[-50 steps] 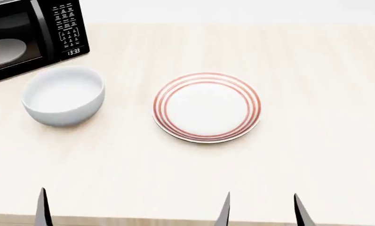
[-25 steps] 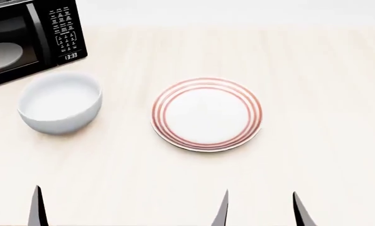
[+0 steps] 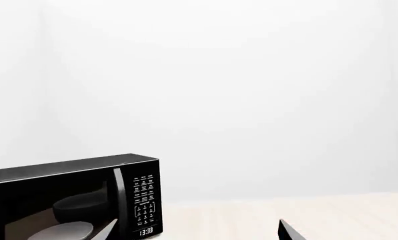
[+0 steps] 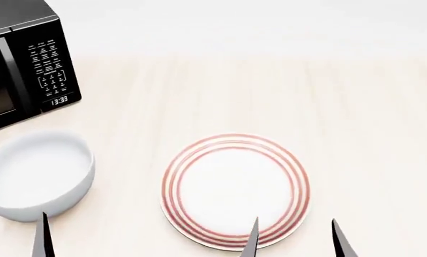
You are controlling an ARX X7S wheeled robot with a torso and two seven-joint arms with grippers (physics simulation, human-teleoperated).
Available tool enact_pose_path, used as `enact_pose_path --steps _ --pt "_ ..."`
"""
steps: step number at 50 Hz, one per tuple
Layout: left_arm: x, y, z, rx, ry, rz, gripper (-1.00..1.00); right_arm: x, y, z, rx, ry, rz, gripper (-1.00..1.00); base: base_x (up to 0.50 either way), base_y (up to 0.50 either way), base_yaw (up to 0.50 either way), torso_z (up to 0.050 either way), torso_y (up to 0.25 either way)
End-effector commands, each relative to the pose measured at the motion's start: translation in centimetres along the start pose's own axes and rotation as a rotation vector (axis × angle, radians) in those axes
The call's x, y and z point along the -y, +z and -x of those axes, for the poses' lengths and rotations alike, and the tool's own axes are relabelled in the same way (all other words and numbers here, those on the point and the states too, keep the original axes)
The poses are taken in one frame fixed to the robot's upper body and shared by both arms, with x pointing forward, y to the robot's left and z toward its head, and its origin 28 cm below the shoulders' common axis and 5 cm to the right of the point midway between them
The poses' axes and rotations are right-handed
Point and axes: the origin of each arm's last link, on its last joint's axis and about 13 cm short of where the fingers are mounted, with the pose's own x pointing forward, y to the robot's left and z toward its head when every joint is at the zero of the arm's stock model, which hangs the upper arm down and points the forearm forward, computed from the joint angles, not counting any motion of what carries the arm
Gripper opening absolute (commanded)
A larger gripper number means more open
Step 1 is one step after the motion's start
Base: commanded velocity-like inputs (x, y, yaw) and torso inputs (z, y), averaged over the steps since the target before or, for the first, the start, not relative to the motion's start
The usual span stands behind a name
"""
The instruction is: Pick up the white bowl and put it on the plate.
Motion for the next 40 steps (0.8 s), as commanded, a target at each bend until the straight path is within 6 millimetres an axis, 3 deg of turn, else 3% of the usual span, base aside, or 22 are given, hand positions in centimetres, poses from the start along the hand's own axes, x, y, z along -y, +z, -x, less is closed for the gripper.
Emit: enact_pose_path --steps 1,11,24,40 --pt "0.0 0.0 0.1 0.000 -0.002 -0.001 1.00 0.0 0.0 0.0 0.000 0.002 -0.001 1.00 0.50 0.00 0.00 0.000 0.000" --pt "0.0 -0.1 0.1 -0.004 -0.002 -0.004 1.00 -0.1 0.1 0.0 0.003 -0.004 0.009 1.00 0.39 0.00 0.00 0.000 0.000" --pt "0.1 0.2 0.1 -0.036 0.000 -0.022 1.00 -0.1 0.1 0.1 0.013 -0.018 0.009 1.00 0.00 0.00 0.00 0.000 0.000" --pt "-1.5 3.3 -0.4 -0.081 0.015 -0.007 1.00 -0.1 -0.3 0.2 0.007 -0.007 0.001 1.00 0.00 0.00 0.00 0.000 0.000"
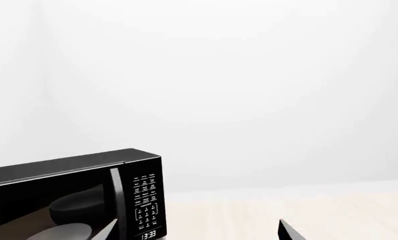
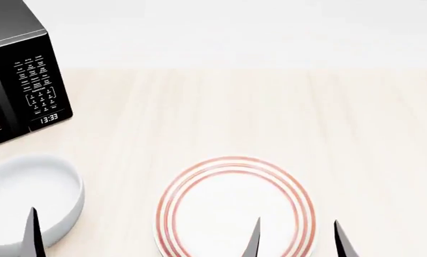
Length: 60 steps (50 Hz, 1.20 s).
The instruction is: Pick up the white bowl and put it on the plate.
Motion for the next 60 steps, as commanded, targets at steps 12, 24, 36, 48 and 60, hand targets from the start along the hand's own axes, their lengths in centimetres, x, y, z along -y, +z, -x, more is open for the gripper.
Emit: enact_pose_path --steps 12,24,36,48,60 --pt "-5.9 2.6 -9.0 -0.278 0.096 -0.008 1.00 0.3 0.2 0.2 0.003 -0.010 -0.004 1.00 0.00 0.00 0.00 0.000 0.000" --pt "-6.8 1.6 -10.5 -0.341 0.126 0.014 1.00 0.2 0.1 0.2 0.002 -0.005 -0.003 1.00 0.00 0.00 0.00 0.000 0.000" --pt "-7.8 -0.3 -11.9 -0.440 0.171 0.034 1.00 0.3 0.1 0.1 0.004 -0.006 -0.002 1.00 0.00 0.00 0.00 0.000 0.000" --pt "-8.8 -2.6 -13.3 -0.540 0.199 0.081 1.00 0.3 0.2 0.2 0.006 0.000 -0.008 1.00 0.00 0.00 0.00 0.000 0.000" --pt "-9.2 -3.3 -14.1 -0.585 0.242 0.095 1.00 0.2 0.1 0.1 0.003 0.006 -0.008 1.00 0.00 0.00 0.00 0.000 0.000"
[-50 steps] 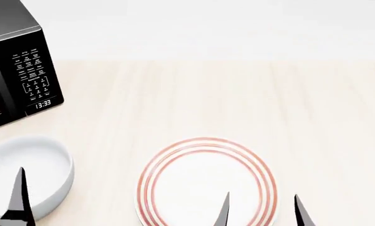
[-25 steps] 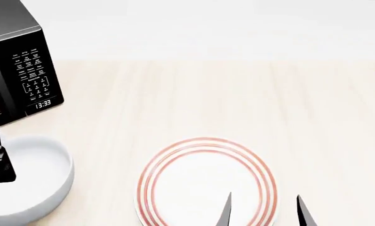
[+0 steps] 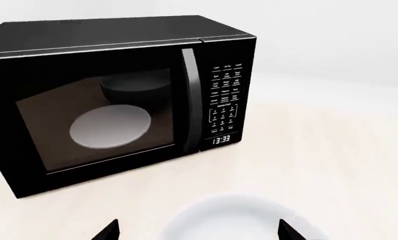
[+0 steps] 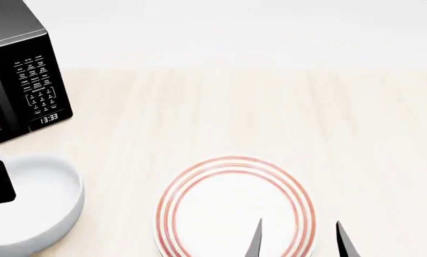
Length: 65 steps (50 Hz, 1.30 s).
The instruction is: Pick up the white bowl and put it on the plate.
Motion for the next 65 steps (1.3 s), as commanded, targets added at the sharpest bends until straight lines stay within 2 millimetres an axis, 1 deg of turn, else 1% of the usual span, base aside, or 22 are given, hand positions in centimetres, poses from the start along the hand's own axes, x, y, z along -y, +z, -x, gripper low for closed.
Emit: enact_pose_path --steps 1,10,15,20,36,50,53,65 --pt "-0.4 -0.3 -1.6 -0.040 0.059 0.032 1.00 0.0 0.0 0.0 -0.001 0.004 -0.002 1.00 0.00 0.00 0.00 0.000 0.000" --pt "-0.5 -1.3 -2.3 -0.064 0.081 0.023 1.00 -0.1 0.0 0.2 -0.002 0.006 -0.002 1.00 0.00 0.00 0.00 0.000 0.000" --pt "-0.6 -1.8 -3.0 -0.076 0.097 0.023 1.00 -0.1 0.0 0.1 -0.001 0.006 -0.001 1.00 0.00 0.00 0.00 0.000 0.000" --pt "-0.4 -2.3 -3.5 -0.091 0.088 0.011 1.00 -0.1 -0.1 0.2 -0.008 0.009 -0.012 1.00 0.00 0.00 0.00 0.000 0.000" --pt "-0.4 -3.2 -3.6 -0.144 0.082 0.010 1.00 -0.1 -0.1 0.1 -0.007 0.012 -0.009 1.00 0.00 0.00 0.00 0.000 0.000" --pt "-0.5 -4.1 -4.5 -0.176 0.093 0.016 1.00 -0.1 -0.1 0.1 -0.007 0.015 -0.013 1.00 0.00 0.00 0.00 0.000 0.000" --pt "-0.6 -4.6 -4.8 -0.185 0.099 0.013 1.00 -0.1 -0.1 0.1 -0.007 0.015 -0.013 1.00 0.00 0.00 0.00 0.000 0.000" --pt "-0.5 -5.4 -5.2 -0.204 0.104 0.012 1.00 -0.1 -0.1 0.3 -0.008 0.019 -0.013 1.00 0.00 0.00 0.00 0.000 0.000"
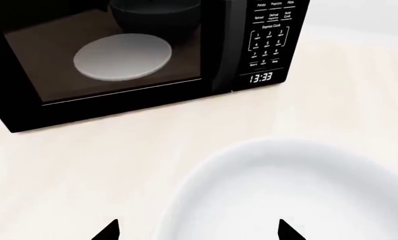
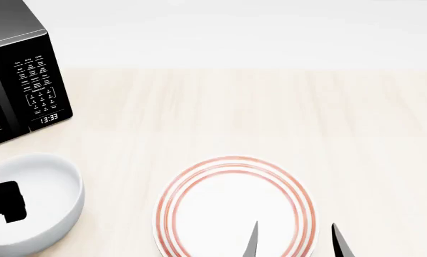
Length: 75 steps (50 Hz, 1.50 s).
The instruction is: Pick up the white bowl and put it on the plate.
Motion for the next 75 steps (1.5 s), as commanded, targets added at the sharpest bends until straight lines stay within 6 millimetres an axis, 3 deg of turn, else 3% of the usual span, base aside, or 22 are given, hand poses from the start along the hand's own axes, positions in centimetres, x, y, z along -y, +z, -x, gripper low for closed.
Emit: enact_pose_path --steps 1,33,60,61,75 --pt "0.0 -0.7 -0.6 -0.020 0.008 0.001 1.00 0.0 0.0 0.0 0.000 0.003 -0.001 1.00 0.00 0.00 0.00 0.000 0.000" --pt "-0.3 -1.0 -1.5 -0.039 0.024 0.017 1.00 0.0 -0.1 0.0 -0.001 0.006 -0.002 1.00 0.00 0.00 0.00 0.000 0.000" --pt "-0.1 -2.4 -1.9 -0.073 0.017 0.009 1.00 0.0 0.0 0.1 0.001 0.009 -0.002 1.00 0.00 0.00 0.00 -0.001 0.000" --pt "-0.1 -2.4 -1.9 -0.073 0.015 0.009 -1.00 0.0 0.0 0.1 0.001 0.010 -0.004 1.00 0.00 0.00 0.00 0.000 0.000" --pt "-0.2 -2.3 -1.7 -0.054 -0.008 0.049 -1.00 -0.1 -0.1 0.1 -0.001 0.014 -0.004 1.00 0.00 0.00 0.00 -0.001 0.000"
